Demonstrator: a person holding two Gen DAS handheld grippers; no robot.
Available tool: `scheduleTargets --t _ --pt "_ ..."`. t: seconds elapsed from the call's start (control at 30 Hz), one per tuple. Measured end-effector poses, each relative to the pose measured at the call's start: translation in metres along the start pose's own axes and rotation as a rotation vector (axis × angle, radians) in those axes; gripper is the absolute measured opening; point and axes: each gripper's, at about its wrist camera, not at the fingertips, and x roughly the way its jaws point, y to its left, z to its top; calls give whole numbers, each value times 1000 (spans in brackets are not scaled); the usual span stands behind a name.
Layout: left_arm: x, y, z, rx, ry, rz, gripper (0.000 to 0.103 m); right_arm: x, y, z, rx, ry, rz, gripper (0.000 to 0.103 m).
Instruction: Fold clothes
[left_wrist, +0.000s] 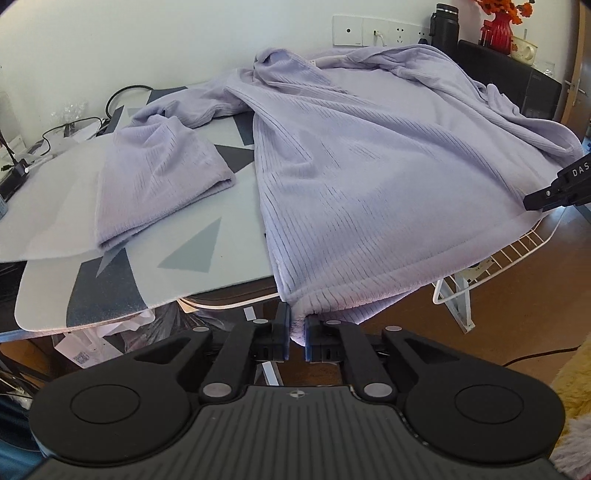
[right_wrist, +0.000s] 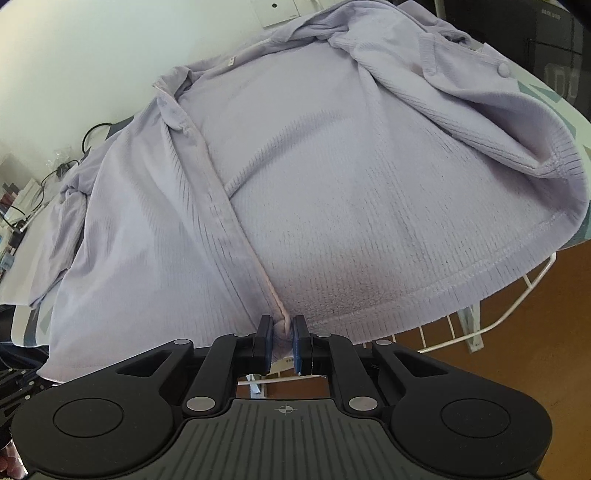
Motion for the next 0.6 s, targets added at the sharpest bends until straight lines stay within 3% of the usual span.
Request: scheduleTargets --t 0.07,0.13,0.17,0.2,0.3,0.47,0.6 --pt "2 -1 1 1 18 0 26 4 -1 2 19 34 -15 12" --pt "-3 2 4 12 33 -15 69 7 0 9 28 79 -47 21" --pt "-9 5 5 9 21 -27 74 6 1 14 28 102 -67 33" --pt "-16 11 6 0 13 -50 76 3 2 19 20 106 -79 42" --pt "-34 36 12 -68 -6 -97 76 -18 0 37 26 56 -57 54" --pt "-59 89 44 -220 -121 -66 76 -41 -3 83 38 -49 12 55" --pt "-56 115 101 -248 -220 -20 76 -39 20 134 -59 -110 -1 54"
